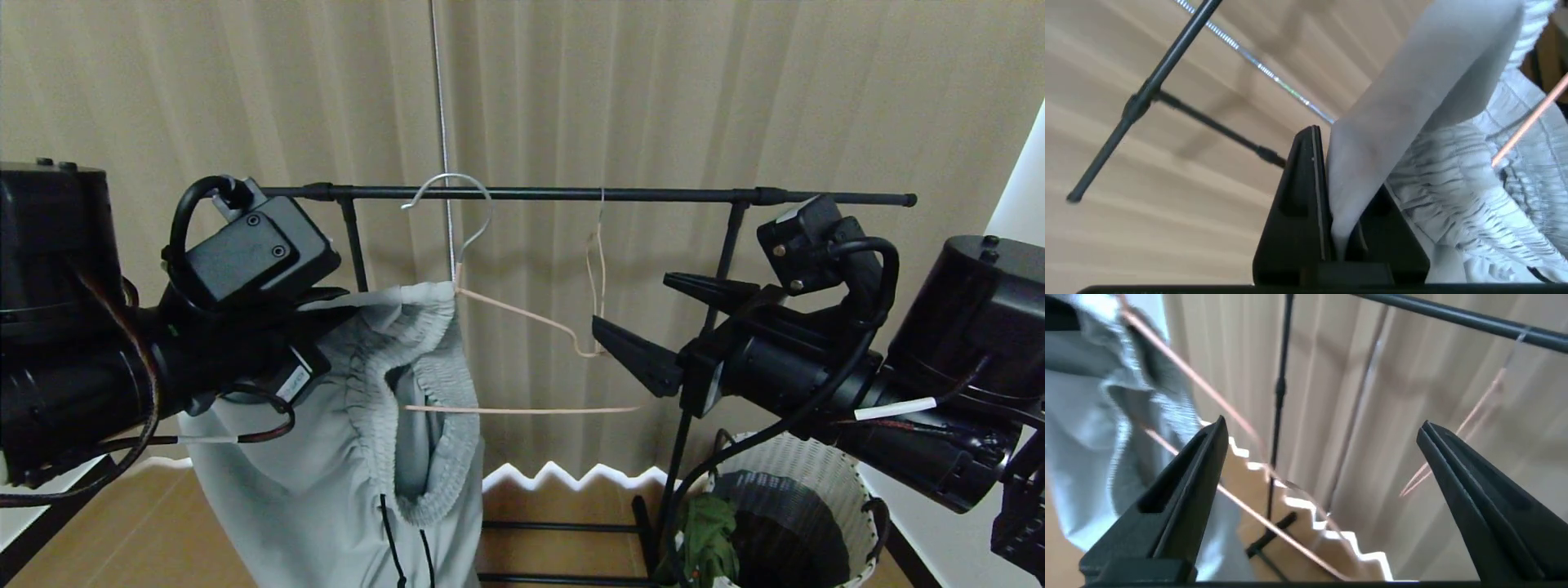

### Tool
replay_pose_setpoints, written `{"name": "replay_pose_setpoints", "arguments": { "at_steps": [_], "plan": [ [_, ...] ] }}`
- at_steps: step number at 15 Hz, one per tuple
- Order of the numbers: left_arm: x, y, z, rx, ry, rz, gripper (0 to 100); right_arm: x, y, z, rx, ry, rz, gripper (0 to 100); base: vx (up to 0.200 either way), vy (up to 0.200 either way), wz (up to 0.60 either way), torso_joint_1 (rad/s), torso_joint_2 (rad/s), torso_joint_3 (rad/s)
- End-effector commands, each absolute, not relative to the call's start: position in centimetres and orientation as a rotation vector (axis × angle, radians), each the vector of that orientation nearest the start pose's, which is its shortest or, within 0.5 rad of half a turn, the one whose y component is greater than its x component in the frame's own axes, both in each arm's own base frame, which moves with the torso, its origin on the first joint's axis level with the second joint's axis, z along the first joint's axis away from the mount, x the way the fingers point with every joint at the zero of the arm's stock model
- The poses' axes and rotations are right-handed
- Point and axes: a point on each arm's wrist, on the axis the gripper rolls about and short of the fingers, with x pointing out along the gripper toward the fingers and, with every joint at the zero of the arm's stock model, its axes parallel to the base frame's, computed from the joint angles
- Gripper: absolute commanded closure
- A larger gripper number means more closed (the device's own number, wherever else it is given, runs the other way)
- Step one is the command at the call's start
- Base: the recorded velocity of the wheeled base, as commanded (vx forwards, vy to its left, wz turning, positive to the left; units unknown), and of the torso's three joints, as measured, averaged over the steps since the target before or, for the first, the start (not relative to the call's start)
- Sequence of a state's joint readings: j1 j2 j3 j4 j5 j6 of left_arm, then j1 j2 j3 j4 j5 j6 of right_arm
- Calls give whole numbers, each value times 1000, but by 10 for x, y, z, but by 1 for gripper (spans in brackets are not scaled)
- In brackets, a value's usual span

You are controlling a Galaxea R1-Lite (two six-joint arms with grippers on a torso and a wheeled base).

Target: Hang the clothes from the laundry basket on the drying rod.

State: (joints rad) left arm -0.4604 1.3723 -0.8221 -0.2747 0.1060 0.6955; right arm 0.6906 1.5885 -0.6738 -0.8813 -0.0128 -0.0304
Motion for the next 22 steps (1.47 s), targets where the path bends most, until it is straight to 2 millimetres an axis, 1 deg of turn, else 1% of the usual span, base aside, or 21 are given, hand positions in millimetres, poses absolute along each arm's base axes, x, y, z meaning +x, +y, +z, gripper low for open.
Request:
{"name": "replay_pose_setpoints", "arguments": {
  "at_steps": [1, 4, 6, 9, 13, 16, 19, 21, 22],
  "plan": [
    [201, -93, 240, 739, 145, -381, 100, 216, 169, 203, -77, 17, 654, 0, 0, 0, 0, 0, 0, 0],
    [203, -87, 241, 671, 170, -321, 100, 220, 164, 204, -85, 8, 630, 0, 0, 0, 0, 0, 0, 0],
    [203, -83, 242, 659, 172, -302, 100, 218, 162, 203, -86, 11, 628, 0, 0, 0, 0, 0, 0, 0],
    [205, -85, 248, 584, 157, -292, 100, 215, 161, 191, -101, 54, 631, 0, 0, 0, 0, 0, 0, 0],
    [207, -86, 252, 514, 133, -279, 100, 213, 161, 191, -98, 55, 639, 0, 0, 0, 0, 0, 0, 0],
    [213, -90, 260, 428, 119, -276, 100, 200, 171, 183, -105, 85, 707, 0, 0, 0, 0, 0, 0, 0],
    [215, -91, 263, 395, 99, -273, 100, 194, 179, 180, -110, 92, 744, 0, 0, 0, 0, 0, 0, 0],
    [216, -92, 263, 387, 93, -276, 100, 194, 180, 177, -110, 104, 748, 0, 0, 0, 0, 0, 0, 0],
    [218, -97, 263, 357, 76, -287, 100, 192, 186, 172, -110, 125, 768, 0, 0, 0, 0, 0, 0, 0]
  ]
}}
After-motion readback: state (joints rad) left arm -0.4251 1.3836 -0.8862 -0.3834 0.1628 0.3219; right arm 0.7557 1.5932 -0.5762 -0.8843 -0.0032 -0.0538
